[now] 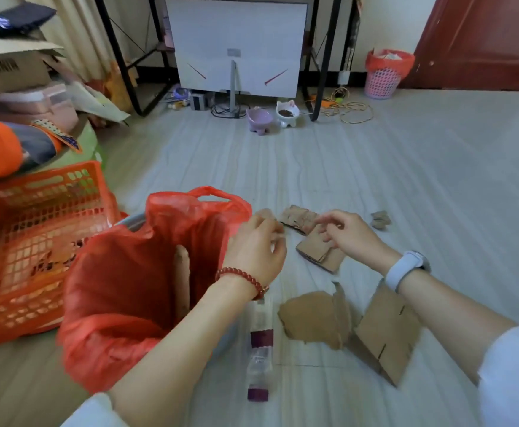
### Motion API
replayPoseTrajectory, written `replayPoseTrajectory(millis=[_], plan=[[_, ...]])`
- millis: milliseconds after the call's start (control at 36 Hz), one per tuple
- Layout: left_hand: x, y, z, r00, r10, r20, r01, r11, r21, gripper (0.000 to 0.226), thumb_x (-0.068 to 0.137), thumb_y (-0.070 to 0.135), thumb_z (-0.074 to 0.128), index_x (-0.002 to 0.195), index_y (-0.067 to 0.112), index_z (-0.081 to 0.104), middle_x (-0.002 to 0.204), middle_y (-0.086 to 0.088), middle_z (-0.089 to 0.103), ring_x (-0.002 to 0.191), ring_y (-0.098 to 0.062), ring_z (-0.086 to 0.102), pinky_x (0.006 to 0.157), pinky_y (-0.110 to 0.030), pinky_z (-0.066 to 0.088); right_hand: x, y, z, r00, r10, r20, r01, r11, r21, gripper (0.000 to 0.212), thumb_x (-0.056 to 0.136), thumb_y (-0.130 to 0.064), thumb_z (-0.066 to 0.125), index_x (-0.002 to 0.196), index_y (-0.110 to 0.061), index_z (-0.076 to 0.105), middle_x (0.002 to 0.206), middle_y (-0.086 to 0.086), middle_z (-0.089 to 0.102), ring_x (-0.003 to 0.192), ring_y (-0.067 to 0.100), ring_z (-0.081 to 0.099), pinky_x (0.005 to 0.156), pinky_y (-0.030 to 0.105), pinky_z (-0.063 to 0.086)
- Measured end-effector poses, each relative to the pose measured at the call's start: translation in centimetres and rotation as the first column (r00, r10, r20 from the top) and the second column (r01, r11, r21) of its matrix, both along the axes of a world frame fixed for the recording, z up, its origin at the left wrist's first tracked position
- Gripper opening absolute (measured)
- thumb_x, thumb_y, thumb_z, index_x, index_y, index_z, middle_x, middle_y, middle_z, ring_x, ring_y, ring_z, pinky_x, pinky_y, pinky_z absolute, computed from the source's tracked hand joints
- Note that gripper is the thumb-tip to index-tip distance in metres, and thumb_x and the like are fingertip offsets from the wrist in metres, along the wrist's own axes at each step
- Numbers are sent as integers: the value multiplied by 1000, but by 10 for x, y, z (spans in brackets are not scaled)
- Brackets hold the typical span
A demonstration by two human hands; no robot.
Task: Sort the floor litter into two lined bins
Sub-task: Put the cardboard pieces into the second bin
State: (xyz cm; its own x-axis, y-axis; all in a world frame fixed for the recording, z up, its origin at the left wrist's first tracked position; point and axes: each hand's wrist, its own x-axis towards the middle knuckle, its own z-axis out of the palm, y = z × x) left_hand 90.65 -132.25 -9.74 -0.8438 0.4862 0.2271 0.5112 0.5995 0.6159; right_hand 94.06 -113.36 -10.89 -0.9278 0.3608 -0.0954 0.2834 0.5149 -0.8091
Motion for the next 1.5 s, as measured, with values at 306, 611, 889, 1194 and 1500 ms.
replayPoseTrajectory(millis=[306,611,889,1194,1500], plan=[[29,107,-124,851,-188,490,431,783,-449,43,94,25,45,134,12,38,136,-10,40,123,-27,40,102,-40,38,88,102,-136,625,140,768,-686,569,454,71,88,-6,43,146,-33,11,156,3,-12,143,28,-16,114,56,6],[56,160,-185,737,113,667,205,903,-379,43,94,36,43,127,7,44,120,-13,55,105,-27,56,82,-32,45,97,142,-142,686,166,708,-674,510,534,33,90,-23,52,121,-16,44,126,3,49,133,22,28,114,57,-1],[36,145,-137,913,52,405,38,977,-210,17,87,13,42,97,24,51,77,-2,58,69,-24,60,57,-32,51,104,162,-88,890,95,446,-309,845,436,9,94,-25,46,99,-25,54,100,-3,62,94,20,55,72,31,40],[-8,71,24,957,285,49,-279,860,428,27,90,5,47,115,7,56,90,5,57,80,-12,49,62,-15,31,41,82,9,921,-201,-333,300,913,278,14,93,-16,50,95,-4,56,78,4,57,73,25,52,62,29,34],[-22,-92,101,833,546,-91,-393,700,596,34,92,7,50,126,3,53,118,-2,57,111,-11,52,96,-19,39,-7,-28,76,798,-308,-518,195,945,-261,9,93,-17,49,91,-9,52,73,1,56,59,4,48,50,12,39]])
